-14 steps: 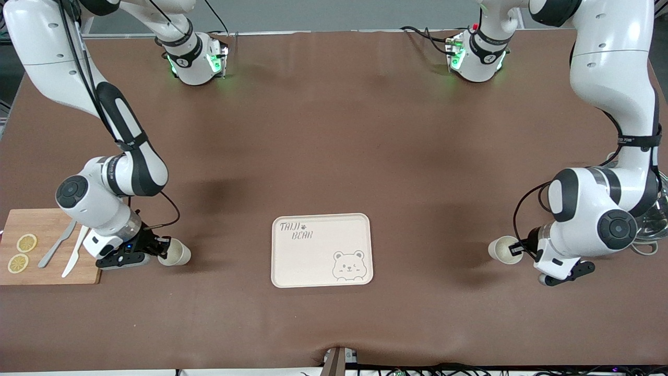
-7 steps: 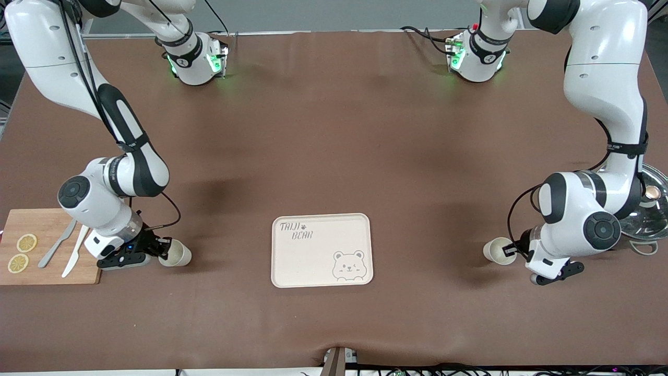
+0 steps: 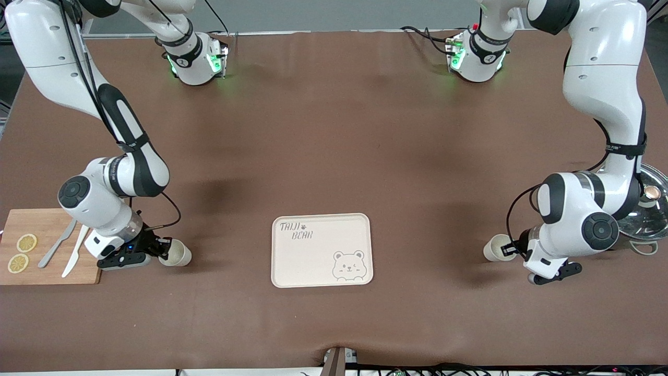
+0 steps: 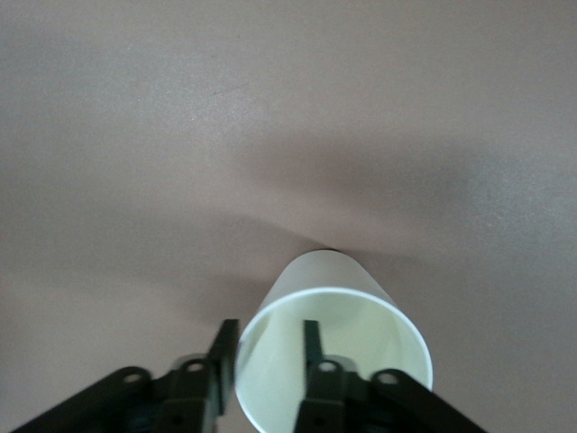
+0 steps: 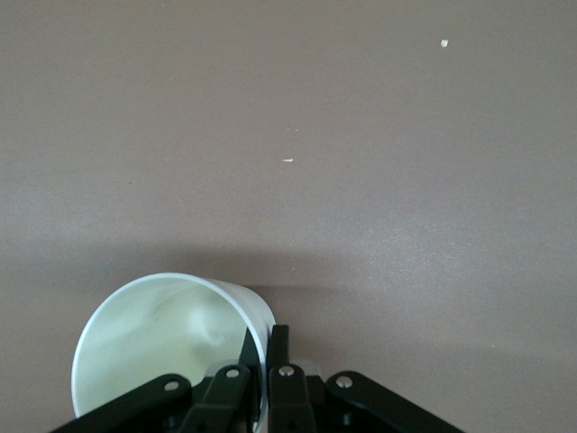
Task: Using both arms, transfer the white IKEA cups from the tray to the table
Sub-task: 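Lower both held cups onto the table beside the tray, then open both grippers and raise them away from the cups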
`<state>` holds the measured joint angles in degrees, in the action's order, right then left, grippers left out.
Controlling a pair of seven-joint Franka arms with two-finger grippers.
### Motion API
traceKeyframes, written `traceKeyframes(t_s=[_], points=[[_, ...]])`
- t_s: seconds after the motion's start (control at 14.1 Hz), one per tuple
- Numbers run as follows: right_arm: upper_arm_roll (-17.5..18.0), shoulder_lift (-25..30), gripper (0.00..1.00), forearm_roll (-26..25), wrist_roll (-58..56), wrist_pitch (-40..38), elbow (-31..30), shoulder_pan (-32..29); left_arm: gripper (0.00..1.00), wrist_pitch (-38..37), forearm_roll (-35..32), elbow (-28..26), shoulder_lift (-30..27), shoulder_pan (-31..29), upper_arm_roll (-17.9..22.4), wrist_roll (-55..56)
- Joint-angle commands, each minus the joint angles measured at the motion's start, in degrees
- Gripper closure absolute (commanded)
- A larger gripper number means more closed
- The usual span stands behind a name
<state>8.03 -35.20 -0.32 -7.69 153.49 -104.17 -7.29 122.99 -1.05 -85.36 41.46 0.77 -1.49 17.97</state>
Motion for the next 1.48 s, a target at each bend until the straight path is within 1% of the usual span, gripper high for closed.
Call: traceKeyframes(t_s=[0.0,0.35,0.49,0.64,0.78,0.99,1.06,1.13,1.27,1.41], points=[[0.2,-0.6,0.0,1.0,-0.5,1.0,1.1,-0.4,0.0,0.5,-0.3,-0.3,-0.6,0.0,-0.3,-1.0],[0.5,0.7,0.0,1.0,-0.5,0.1,1.9,-0.6,0.0,0.1,-0.3,-0.2,-3.7,0.0,-0.3,-0.5],[0.5,2.9,0.0,1.0,-0.5,-3.1,3.5,-0.4,0.0,-0.6,-0.3,-0.2,-5.7,0.1,-0.4,0.0],[0.5,3.6,0.0,0.9,-0.6,-11.8,9.2,-0.4,0.0,-3.7,-0.3,-0.1,-8.9,0.3,-0.4,0.1],[0.4,3.6,0.0,0.8,-0.6,-21.4,16.9,-0.4,0.0,-6.2,-0.3,-0.2,-12.2,0.3,-0.4,-0.2],[0.2,3.6,0.0,-0.6,-0.9,-32.0,26.0,-0.1,0.0,-11.6,-0.4,-0.2,-16.4,-0.1,-0.4,-1.7],[0.2,3.7,0.0,-1.9,-0.9,-35.4,28.3,-0.1,0.0,-12.8,-0.4,-0.2,-17.9,-0.1,-0.4,-2.8],[0.4,3.9,0.0,-3.5,-0.8,-38.4,30.4,0.0,0.0,-14.9,-0.4,-0.2,-19.6,-0.1,-0.5,-3.3],[0.4,4.2,0.0,-5.6,-0.9,-40.7,33.4,0.5,0.0,-18.6,-0.3,-0.2,-23.2,0.0,-0.6,-4.5],[0.6,5.4,0.0,-6.2,-0.9,-42.9,34.0,1.0,0.0,-21.3,-0.2,-0.2,-26.7,0.0,-1.1,-5.4]])
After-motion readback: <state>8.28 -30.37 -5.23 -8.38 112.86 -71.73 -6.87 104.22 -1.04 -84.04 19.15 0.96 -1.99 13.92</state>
